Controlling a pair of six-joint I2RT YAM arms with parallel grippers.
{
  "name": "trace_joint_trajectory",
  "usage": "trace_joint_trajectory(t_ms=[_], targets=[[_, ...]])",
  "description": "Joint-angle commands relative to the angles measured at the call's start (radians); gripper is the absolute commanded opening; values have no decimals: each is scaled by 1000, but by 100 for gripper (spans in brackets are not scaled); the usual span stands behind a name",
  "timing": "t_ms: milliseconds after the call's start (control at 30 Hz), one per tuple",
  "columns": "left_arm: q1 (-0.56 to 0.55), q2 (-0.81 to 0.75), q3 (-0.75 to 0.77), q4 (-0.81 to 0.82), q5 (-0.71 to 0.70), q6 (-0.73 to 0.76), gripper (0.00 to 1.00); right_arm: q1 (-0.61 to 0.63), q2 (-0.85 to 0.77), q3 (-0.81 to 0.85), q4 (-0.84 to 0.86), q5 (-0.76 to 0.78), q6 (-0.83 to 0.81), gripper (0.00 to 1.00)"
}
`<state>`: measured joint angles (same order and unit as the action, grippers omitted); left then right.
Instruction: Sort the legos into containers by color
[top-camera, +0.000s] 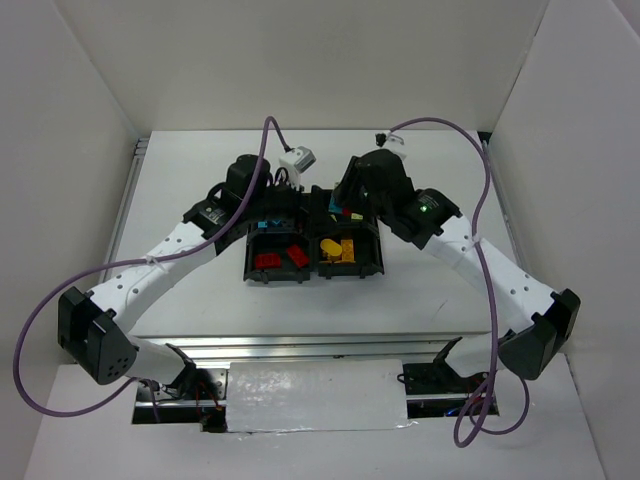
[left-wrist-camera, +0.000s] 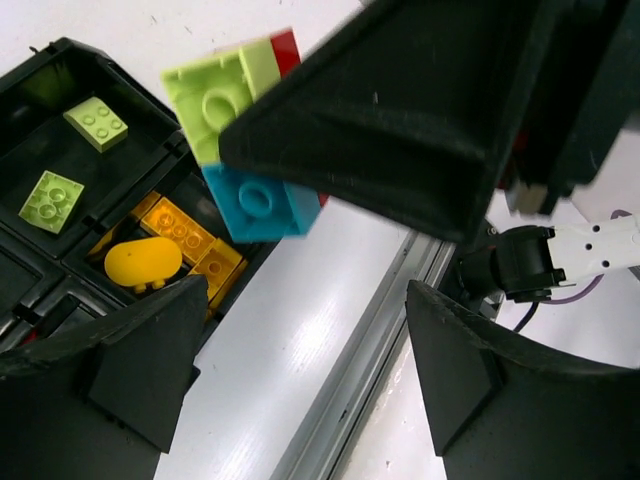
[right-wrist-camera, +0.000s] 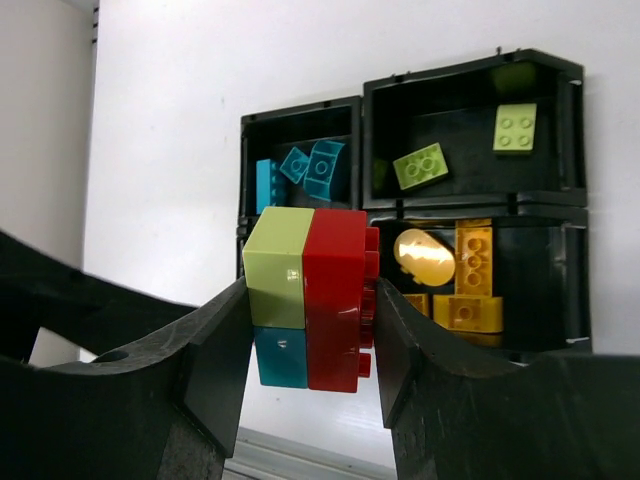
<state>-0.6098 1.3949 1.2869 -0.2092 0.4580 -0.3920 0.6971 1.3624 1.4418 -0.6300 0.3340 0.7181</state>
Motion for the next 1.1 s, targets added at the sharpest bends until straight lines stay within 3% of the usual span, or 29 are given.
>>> trace_joint_trajectory(t_ms=[0, 200, 333, 400, 533, 667, 700, 967, 1067], targets=[[-2, -2, 6, 65, 19, 22, 92, 39, -17, 46, 38, 8, 24, 0], [-1, -14, 6, 79, -54, 15, 85, 97, -13, 46, 52, 8, 47, 0], [-1, -8, 5, 73, -65, 13, 73, 130, -34, 35, 84, 10, 55, 0], [1, -19, -1, 80, -74, 9, 61, 136, -32, 38, 84, 4, 57, 0], [15, -62, -41, 135, -102, -16, 60, 136, -31, 28, 93, -12, 76, 0], [25, -128, -103, 200, -111, -30, 79, 136, -77, -23, 143, -9, 96, 0], [27, -138, -121, 208, -116, -33, 80, 136, -86, -29, 150, -24, 102, 0], [50, -221, -208, 349, -124, -76, 75, 137, -134, -112, 236, -98, 199, 0], [48, -240, -235, 389, -114, -84, 64, 136, -149, -142, 271, -118, 231, 0]])
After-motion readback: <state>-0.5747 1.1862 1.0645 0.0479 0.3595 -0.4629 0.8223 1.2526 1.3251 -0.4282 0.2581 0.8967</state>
